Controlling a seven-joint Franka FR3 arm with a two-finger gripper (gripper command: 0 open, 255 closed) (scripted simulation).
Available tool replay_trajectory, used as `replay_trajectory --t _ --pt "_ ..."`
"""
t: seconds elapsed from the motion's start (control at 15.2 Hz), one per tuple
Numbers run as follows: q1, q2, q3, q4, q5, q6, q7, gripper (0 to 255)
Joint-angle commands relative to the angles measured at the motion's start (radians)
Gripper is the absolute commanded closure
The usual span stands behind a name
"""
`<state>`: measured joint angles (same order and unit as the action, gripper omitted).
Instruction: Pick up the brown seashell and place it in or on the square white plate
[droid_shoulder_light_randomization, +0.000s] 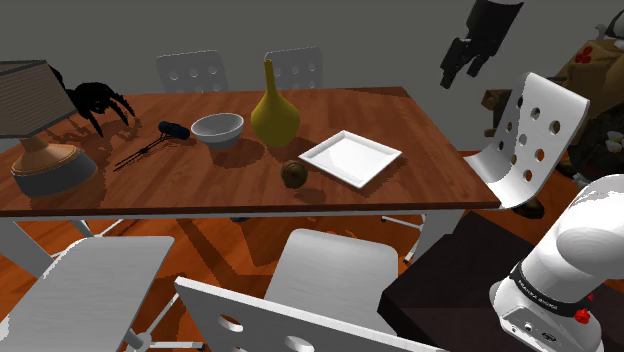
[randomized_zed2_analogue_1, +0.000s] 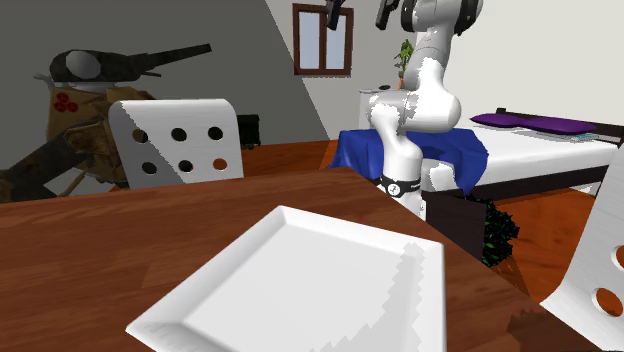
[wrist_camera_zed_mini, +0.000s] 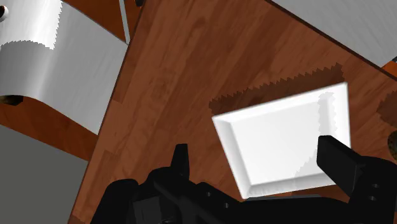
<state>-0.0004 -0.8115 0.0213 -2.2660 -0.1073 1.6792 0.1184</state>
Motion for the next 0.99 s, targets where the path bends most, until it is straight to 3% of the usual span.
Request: replay_trajectory --t 0.0,0.46,0.92 --pt "0.0 0.0 0.0 0.0 0.0 0.0 0.0 0" --pt "-0.007 0.137 0.152 0.012 0.085 0.055 0.261 0" --pt "-0.024 0.341 0.293 0.097 0.136 0.113 0.518 0"
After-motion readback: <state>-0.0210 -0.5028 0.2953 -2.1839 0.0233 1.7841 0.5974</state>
